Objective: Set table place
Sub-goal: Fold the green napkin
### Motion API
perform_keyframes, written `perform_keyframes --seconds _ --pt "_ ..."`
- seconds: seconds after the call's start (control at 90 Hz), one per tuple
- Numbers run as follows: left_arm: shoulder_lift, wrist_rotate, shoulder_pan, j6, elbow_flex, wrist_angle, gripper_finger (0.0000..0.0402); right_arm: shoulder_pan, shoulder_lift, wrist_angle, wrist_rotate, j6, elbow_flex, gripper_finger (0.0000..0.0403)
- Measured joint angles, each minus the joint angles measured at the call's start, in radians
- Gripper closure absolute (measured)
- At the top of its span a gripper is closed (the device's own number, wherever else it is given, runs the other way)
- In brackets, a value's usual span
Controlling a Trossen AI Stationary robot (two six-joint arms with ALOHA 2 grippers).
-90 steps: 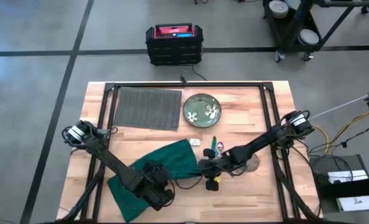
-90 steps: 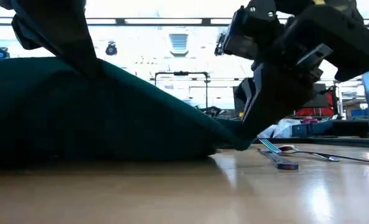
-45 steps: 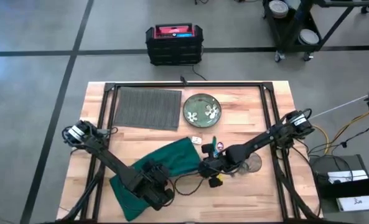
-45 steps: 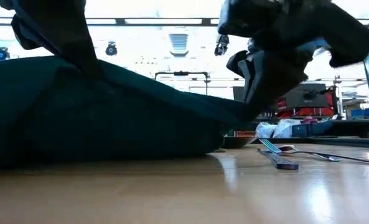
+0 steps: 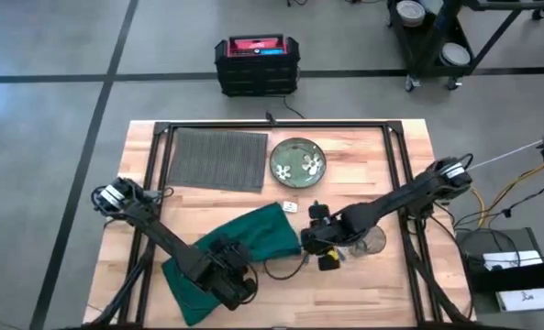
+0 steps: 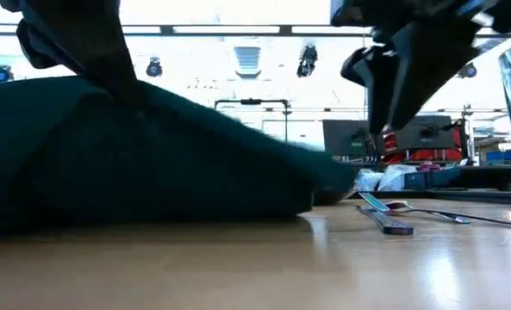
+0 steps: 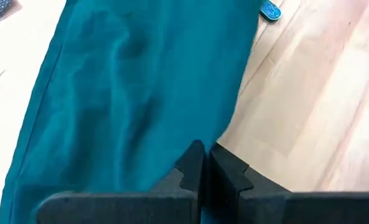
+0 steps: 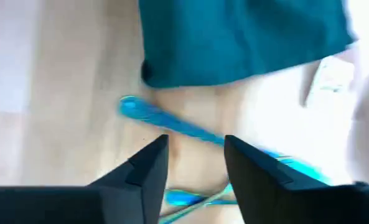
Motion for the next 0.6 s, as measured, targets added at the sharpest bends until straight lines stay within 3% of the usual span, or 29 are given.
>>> perform_keyframes --seconds 0.078,0.3,0.6 --pt "0.000 -0.002 0.000 0.001 0.000 0.000 0.0401 0.034 -0.001 0.062 -0.009 0.034 -0.050 0.0231" --pt "0.000 -0.006 0.000 0.004 0.000 0.007 0.0401 0.077 0.072 0.492 0.131 0.171 -0.186 0.0224" --pt "0.000 -0.006 0.000 0.004 0.000 0.013 0.0401 0.078 0.190 0.583 0.162 0.347 -0.185 0.0242"
